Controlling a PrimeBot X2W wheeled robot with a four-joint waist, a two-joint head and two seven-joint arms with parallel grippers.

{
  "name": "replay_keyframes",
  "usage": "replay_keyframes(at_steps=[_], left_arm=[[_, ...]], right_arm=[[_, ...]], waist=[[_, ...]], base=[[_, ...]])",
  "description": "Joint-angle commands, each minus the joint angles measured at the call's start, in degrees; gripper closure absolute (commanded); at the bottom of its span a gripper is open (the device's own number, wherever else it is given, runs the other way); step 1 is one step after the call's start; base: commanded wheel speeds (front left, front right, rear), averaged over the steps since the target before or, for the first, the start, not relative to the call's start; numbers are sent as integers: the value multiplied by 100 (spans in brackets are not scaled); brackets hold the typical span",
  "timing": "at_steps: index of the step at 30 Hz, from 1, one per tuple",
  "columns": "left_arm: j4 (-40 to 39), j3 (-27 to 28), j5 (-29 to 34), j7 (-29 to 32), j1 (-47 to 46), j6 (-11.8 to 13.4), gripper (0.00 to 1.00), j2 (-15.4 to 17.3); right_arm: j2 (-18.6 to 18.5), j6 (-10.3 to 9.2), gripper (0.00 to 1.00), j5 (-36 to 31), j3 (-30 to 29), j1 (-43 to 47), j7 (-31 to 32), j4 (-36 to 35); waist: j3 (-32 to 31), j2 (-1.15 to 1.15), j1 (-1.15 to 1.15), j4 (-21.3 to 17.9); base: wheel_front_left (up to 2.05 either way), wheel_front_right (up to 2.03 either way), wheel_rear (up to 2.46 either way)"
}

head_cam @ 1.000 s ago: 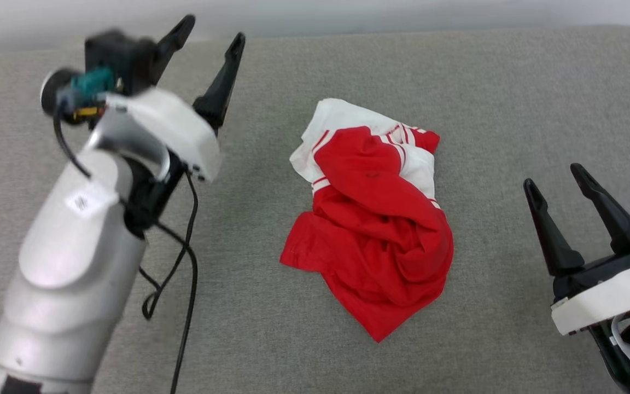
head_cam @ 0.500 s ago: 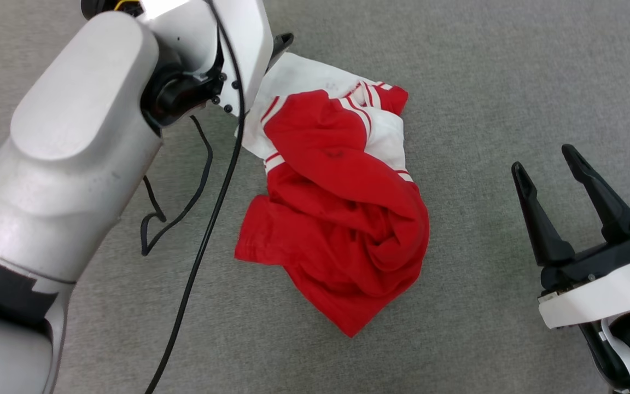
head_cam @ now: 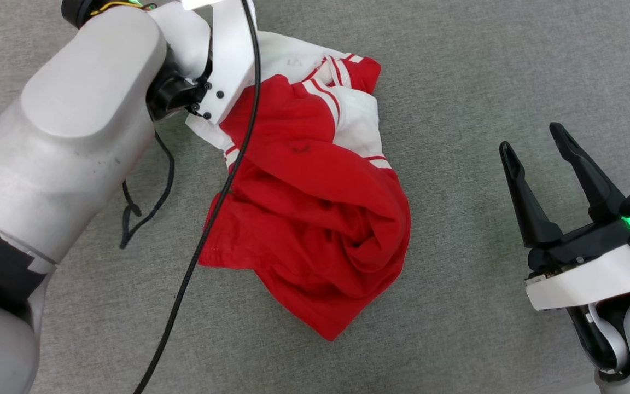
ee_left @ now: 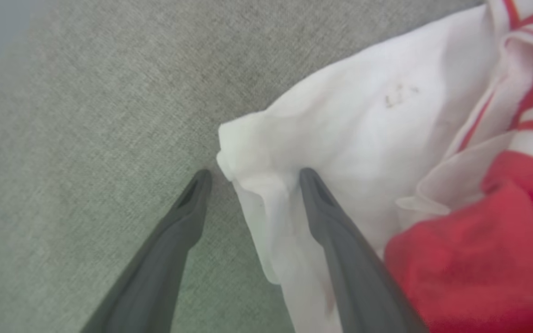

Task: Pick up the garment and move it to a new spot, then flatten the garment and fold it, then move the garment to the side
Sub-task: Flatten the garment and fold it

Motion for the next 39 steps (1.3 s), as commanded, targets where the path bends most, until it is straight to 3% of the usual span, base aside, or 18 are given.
replay_keyframes(at_steps=[1,4,5,6,14,21,25,32,33,39], left_arm=[[96,-332,-84,199,277,-5,0,100],[-43,-660,-355,234,413,-18,0,192],[-94,-745,-395,137,398,-20,38,220],[-145,-815,-423,42,376,-22,100,251],[-409,-838,-390,-1581,-56,4,100,412],[-654,-596,-310,-3055,336,85,100,768],[-977,-424,-437,-3549,856,337,100,1176],[-1678,-143,-879,-4138,2143,1072,100,2054],[-1678,-143,-879,-4138,2143,1072,100,2054],[-2175,102,-1466,-4584,3305,1645,100,2644]], right_arm=[[14,-6,0,41,3,-65,-46,31],[-9,-6,0,44,-10,-115,-78,57],[-16,-6,0,39,-14,-124,-78,63],[-21,-6,0,39,-13,-124,-86,70],[-78,-6,0,31,-125,44,-50,137],[-101,-6,0,63,-258,326,84,112],[-98,-6,0,89,-308,467,181,89],[-85,-6,0,107,-465,722,295,30],[-85,-6,0,107,-465,722,295,30],[-84,-6,0,133,-557,906,387,39]], waist=[[0,0,-1,-10],[-19,0,-1,0],[-29,0,-1,11],[-48,0,-1,28],[-484,0,-1,353],[-1084,0,-1,767],[-1354,0,-1,960],[-1645,0,-1,1226],[-1645,0,-1,1226],[-1817,0,-1,1377]], base=[[0,0,0],[0,0,0],[0,0,0],[0,0,0],[0,0,0],[0,0,0],[0,0,0],[0,0,0],[0,0,0],[0,0,0]])
